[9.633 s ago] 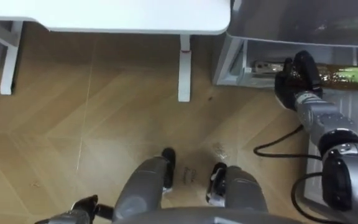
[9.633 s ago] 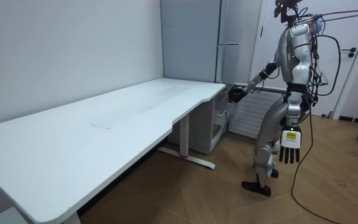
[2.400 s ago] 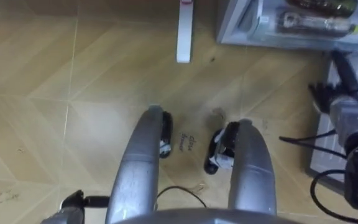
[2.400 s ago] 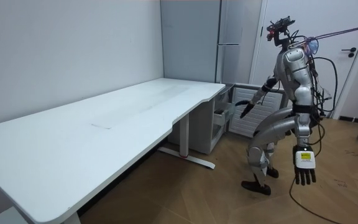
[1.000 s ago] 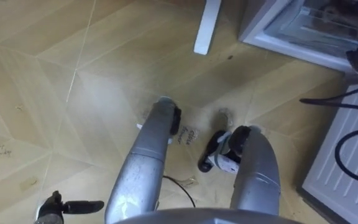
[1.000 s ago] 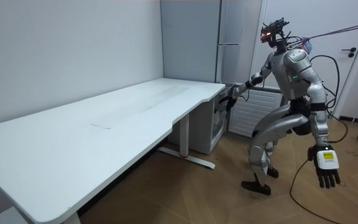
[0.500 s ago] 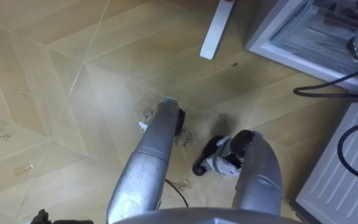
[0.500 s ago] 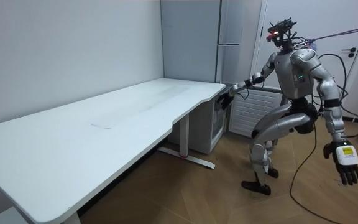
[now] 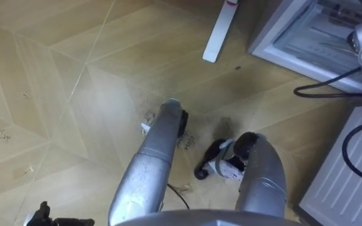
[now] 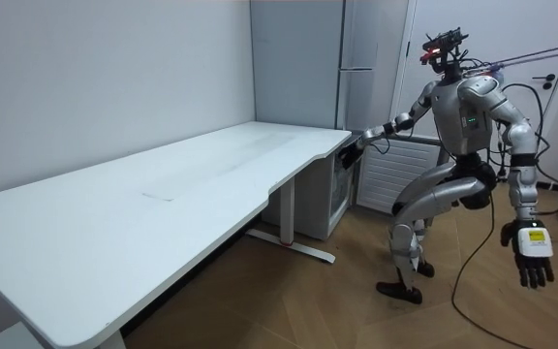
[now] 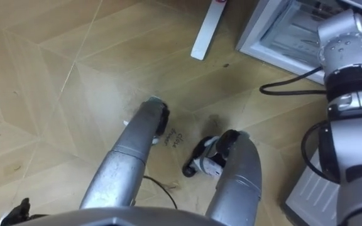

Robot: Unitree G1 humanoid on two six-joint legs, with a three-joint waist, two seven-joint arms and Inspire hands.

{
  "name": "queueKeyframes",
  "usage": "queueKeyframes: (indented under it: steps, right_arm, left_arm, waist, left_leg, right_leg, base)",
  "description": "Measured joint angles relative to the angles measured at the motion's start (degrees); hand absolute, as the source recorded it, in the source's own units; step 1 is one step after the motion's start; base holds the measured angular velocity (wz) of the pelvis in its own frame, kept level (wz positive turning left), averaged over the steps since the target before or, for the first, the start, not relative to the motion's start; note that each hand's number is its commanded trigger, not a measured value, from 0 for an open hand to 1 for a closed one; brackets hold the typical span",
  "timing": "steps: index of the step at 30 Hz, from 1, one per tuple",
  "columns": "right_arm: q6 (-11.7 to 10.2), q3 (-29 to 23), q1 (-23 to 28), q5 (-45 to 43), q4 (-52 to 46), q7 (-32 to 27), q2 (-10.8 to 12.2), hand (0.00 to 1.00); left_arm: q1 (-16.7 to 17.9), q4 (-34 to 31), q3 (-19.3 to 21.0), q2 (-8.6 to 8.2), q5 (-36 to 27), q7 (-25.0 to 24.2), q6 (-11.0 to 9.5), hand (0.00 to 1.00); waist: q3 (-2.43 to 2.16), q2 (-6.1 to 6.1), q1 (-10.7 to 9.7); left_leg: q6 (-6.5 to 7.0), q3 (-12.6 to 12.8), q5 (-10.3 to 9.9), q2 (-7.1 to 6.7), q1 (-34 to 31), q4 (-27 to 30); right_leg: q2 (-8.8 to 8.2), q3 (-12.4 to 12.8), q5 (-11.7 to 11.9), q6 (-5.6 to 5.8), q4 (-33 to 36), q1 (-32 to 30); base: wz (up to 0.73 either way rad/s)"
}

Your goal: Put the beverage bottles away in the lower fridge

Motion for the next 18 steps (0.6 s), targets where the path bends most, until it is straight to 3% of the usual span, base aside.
queueKeyframes:
  steps: [5, 8, 13, 18]
  right_arm:
    - [0.0, 0.1, 0.4, 0.3, 2.4, 1.6, 0.2, 0.00]
    - [-0.2, 1.6, 2.1, 0.2, 6.5, 7.1, 0.2, 0.00]
    - [-0.5, 5.8, 12.1, -1.6, 8.7, 24.3, -0.2, 0.00]
    - [-0.4, 7.9, 15.7, -9.2, 14.1, 35.9, 1.1, 0.00]
  left_arm:
    - [0.6, -0.1, -1.6, 0.06, 0.0, -0.1, 0.0, 0.00]
    - [0.4, -0.3, -3.0, 0.33, 0.0, -0.4, 0.4, 0.00]
    - [-0.6, -0.5, -4.2, 0.38, -0.1, -3.0, 0.9, 0.00]
    - [-4.7, 1.5, -5.4, 0.39, -2.8, -4.6, 0.2, 0.00]
  waist:
    - [-0.02, 0.55, 0.9]
    - [0.04, 0.73, 0.7]
    - [0.12, 0.52, 0.7]
    - [0.17, 0.42, 0.3]
  left_leg:
    - [0.28, 0.3, 0.0, 0.01, 3.2, -2.0]
    - [0.69, 0.1, 0.5, 0.23, 6.1, -5.2]
    - [1.17, -0.1, 1.0, 0.45, 12.5, -9.7]
    - [1.96, 0.1, 0.8, 1.53, 17.7, -13.6]
  right_leg:
    - [0.00, 0.0, 0.3, 0.39, -1.9, 3.0]
    - [0.06, -1.1, 1.0, 0.79, -5.1, 6.2]
    - [1.09, -2.1, 2.3, 1.79, -11.1, 13.2]
    - [3.42, -2.1, 4.4, 3.55, -17.8, 19.0]
  base:
    - [0.01]
    - [0.14]
    - [0.02]
    - [-0.07]
